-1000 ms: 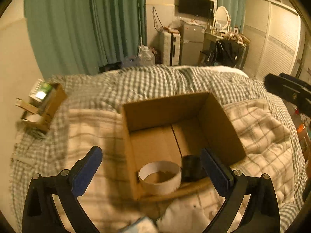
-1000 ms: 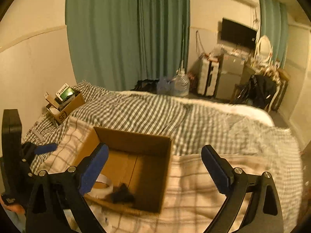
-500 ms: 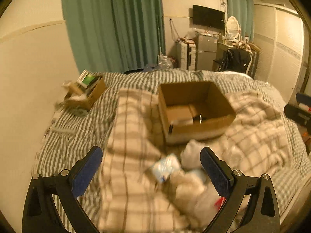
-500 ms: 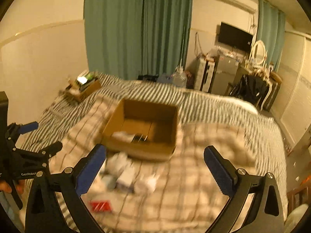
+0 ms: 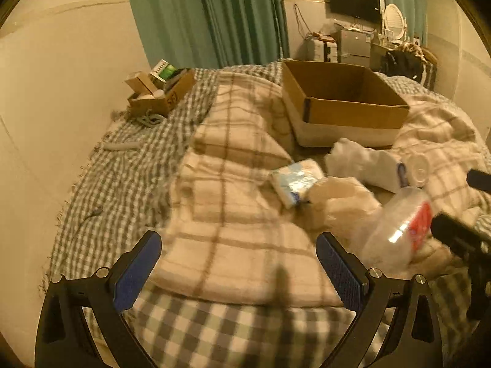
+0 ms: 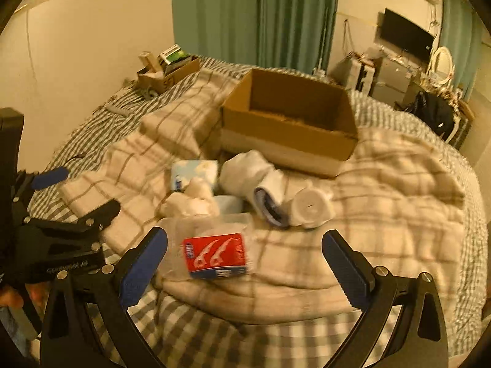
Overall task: Organize objects
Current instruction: 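Grasp the clear red-labelled container with the right tool while the left tool grasps white cloth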
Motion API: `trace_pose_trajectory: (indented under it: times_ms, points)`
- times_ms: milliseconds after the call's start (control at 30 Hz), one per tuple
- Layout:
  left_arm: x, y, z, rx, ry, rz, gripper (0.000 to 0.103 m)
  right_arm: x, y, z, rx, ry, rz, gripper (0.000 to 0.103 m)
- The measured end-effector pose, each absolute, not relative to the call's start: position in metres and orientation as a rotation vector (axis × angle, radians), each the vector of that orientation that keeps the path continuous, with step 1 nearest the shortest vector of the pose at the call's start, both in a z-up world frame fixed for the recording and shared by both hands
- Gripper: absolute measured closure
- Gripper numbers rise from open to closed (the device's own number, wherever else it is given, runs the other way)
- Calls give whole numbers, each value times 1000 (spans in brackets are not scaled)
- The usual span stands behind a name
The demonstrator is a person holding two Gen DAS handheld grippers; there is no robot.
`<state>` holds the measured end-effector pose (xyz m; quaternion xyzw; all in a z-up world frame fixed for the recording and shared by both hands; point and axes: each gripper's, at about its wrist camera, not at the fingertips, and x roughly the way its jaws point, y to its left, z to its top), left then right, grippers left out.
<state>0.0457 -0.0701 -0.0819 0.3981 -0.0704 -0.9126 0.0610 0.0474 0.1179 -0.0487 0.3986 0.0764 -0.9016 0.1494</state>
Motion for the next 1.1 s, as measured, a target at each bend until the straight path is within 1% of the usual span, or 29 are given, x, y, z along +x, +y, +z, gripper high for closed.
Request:
trace_pose_trajectory:
  times_ms: [233, 333, 367, 433, 533, 633, 833, 933, 1100]
  points:
    - [41, -86, -90, 1225, -163, -2751, 0, 37, 92, -77, 1219, 236, -2504, 2]
    - [41, -87, -89, 1223, -131, -2769, 0, 31, 83, -87, 1245, 278, -2482, 2]
    - [40, -87, -88, 1228, -127, -2773, 0, 29, 81, -90, 1256, 284, -2472, 3]
    - [40, -86, -88, 1238, -121, -2779, 0, 28, 83, -92, 1262, 269, -2452, 13]
    - [38, -80, -87, 1265, -94, -2800, 0, 29, 93, -84, 1238, 217, -2445, 13]
    - [34, -69, -86, 1292, -81, -2828, 0, 31, 105, -67, 1187, 251, -2495, 13]
    - [20, -41, -85, 1356, -82, -2887, 0, 23, 145, -36, 1112, 240, -2624, 13]
    - [6, -29, -88, 1399, -59, -2897, 0, 18, 165, -29, 1091, 239, -2690, 13]
    - [-18, -11, -103, 1476, -18, -2895, 0, 8, 195, -32, 1112, 169, -2744, 13]
